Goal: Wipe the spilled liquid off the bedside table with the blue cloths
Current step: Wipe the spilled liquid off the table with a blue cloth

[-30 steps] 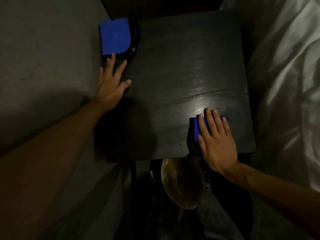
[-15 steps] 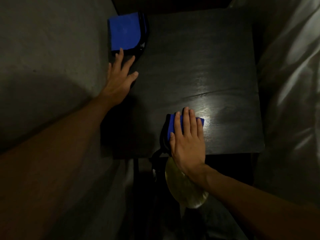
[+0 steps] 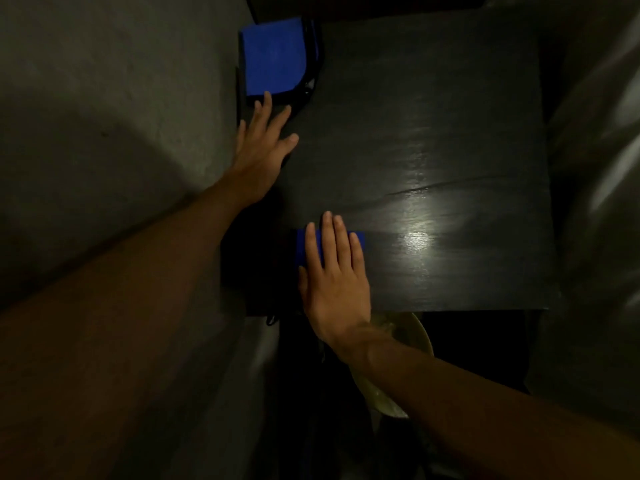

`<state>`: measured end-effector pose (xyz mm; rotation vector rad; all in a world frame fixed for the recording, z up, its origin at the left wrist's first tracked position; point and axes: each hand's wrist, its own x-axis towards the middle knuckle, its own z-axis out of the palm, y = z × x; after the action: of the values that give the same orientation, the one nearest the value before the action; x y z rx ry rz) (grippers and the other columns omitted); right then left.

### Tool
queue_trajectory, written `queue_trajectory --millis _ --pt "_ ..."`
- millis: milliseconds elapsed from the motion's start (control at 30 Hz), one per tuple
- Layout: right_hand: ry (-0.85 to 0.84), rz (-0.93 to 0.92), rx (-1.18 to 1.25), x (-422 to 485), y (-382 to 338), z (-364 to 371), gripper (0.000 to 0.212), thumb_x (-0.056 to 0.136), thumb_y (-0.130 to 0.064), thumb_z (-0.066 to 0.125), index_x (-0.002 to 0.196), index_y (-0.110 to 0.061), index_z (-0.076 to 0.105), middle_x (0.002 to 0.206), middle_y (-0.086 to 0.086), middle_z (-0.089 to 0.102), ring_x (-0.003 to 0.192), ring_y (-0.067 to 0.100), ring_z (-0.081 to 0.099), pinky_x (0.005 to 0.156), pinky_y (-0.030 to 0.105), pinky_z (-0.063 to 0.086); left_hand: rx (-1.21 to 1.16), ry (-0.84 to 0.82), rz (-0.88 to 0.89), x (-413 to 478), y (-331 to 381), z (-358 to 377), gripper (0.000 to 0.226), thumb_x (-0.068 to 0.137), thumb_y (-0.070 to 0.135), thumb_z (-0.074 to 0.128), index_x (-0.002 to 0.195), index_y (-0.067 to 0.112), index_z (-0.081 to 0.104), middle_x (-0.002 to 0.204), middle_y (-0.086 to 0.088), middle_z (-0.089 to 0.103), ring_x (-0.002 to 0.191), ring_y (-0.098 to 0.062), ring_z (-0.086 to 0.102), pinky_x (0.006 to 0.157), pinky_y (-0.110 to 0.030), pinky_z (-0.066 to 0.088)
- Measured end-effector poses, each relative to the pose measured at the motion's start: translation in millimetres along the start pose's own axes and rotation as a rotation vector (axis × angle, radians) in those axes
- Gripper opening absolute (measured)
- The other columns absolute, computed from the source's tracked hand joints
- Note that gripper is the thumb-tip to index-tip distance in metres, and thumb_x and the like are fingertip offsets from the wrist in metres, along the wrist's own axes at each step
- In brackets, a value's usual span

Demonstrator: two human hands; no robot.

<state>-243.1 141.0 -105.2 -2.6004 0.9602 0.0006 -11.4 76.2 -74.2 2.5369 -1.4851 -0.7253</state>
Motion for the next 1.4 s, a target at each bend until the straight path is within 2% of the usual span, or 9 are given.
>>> queue_trajectory --millis 67,233,367,533,667,900,1100,1233,1400 --pt "-0.016 -0.018 0.011 4 -11 3 0.064 0.104 -0.038 0.031 0.160 -0.010 0.017 0.168 0.019 0.010 0.157 0.030 0.002 0.127 0.046 0.001 -0.036 -0.003 0.011 -1 0 -2 0.068 0.093 0.044 0.015 0.155 0.017 0.011 0.163 -0.012 -0.013 0.150 -0.027 -0.011 0.121 -0.050 -0.003" --pt "-0.076 -0.063 -0.012 13 -38 10 0.066 0.106 -0.042 0.030 0.161 -0.011 0.009 0.169 0.016 0.002 0.156 0.030 -0.005 0.125 0.042 -0.010 -0.056 -0.003 0.009 -3 1 -2 0.072 0.089 0.048 0.012 0.155 0.020 0.011 0.163 -0.010 -0.013 0.150 -0.024 -0.011 0.121 -0.049 -0.004" --pt "-0.154 -0.059 -0.045 20 -56 13 0.076 0.105 -0.057 0.019 0.160 -0.011 -0.006 0.167 0.018 -0.014 0.153 0.031 -0.021 0.124 0.044 -0.015 -0.130 0.009 0.002 -1 1 0 0.070 0.090 0.050 0.016 0.154 0.022 0.013 0.164 -0.008 -0.012 0.150 -0.022 -0.011 0.121 -0.048 -0.006" --pt "-0.170 -0.131 -0.054 28 -64 16 0.085 0.101 -0.064 0.023 0.159 -0.009 -0.004 0.168 0.020 -0.005 0.155 0.032 -0.014 0.124 0.045 -0.011 -0.191 0.023 0.003 1 -1 3 0.068 0.092 0.049 0.020 0.154 0.023 0.016 0.164 -0.006 -0.010 0.150 -0.020 -0.011 0.120 -0.046 -0.009" --pt "-0.161 -0.149 -0.042 29 -63 15 0.082 0.102 -0.060 0.029 0.160 -0.009 0.001 0.168 0.020 -0.001 0.156 0.032 -0.009 0.125 0.045 -0.008 -0.179 0.029 -0.011 2 -1 4 0.068 0.092 0.049 0.019 0.154 0.022 0.015 0.164 -0.006 -0.010 0.150 -0.020 -0.010 0.120 -0.045 -0.009" --pt "-0.171 -0.123 -0.032 30 -64 13 0.073 0.106 -0.053 0.020 0.155 -0.012 -0.017 0.168 0.015 -0.014 0.154 0.027 -0.019 0.120 0.041 -0.021 -0.196 0.013 -0.006 1 1 0 0.072 0.089 0.049 0.015 0.154 0.017 0.015 0.164 -0.006 -0.011 0.150 -0.020 -0.011 0.121 -0.045 -0.008" --pt "-0.134 -0.035 0.009 33 -71 17 0.071 0.107 -0.048 0.019 0.156 -0.011 -0.015 0.167 0.015 -0.016 0.154 0.026 -0.018 0.124 0.041 -0.012 -0.210 -0.001 -0.012 2 0 -4 0.072 0.089 0.044 0.014 0.153 0.012 0.015 0.164 -0.009 -0.010 0.151 -0.021 -0.008 0.121 -0.044 -0.006" --pt "-0.082 0.088 0.035 57 -78 17 0.069 0.107 -0.046 0.016 0.158 -0.009 -0.013 0.166 0.017 -0.018 0.155 0.028 -0.016 0.122 0.041 -0.016 -0.077 0.035 -0.004 1 1 -4 0.050 0.104 0.023 0.024 0.153 0.011 0.018 0.164 -0.010 -0.001 0.151 -0.024 0.003 0.122 -0.043 0.002" --pt "0.012 0.127 0.063 95 -72 10 0.069 0.104 -0.044 0.020 0.160 -0.005 0.015 0.168 0.019 0.006 0.156 0.030 0.003 0.124 0.040 -0.011 0.126 0.186 0.051 2 -3 -6 0.046 0.098 0.017 0.039 0.144 0.013 0.037 0.156 -0.012 0.025 0.135 -0.033 0.033 0.109 -0.050 0.030"
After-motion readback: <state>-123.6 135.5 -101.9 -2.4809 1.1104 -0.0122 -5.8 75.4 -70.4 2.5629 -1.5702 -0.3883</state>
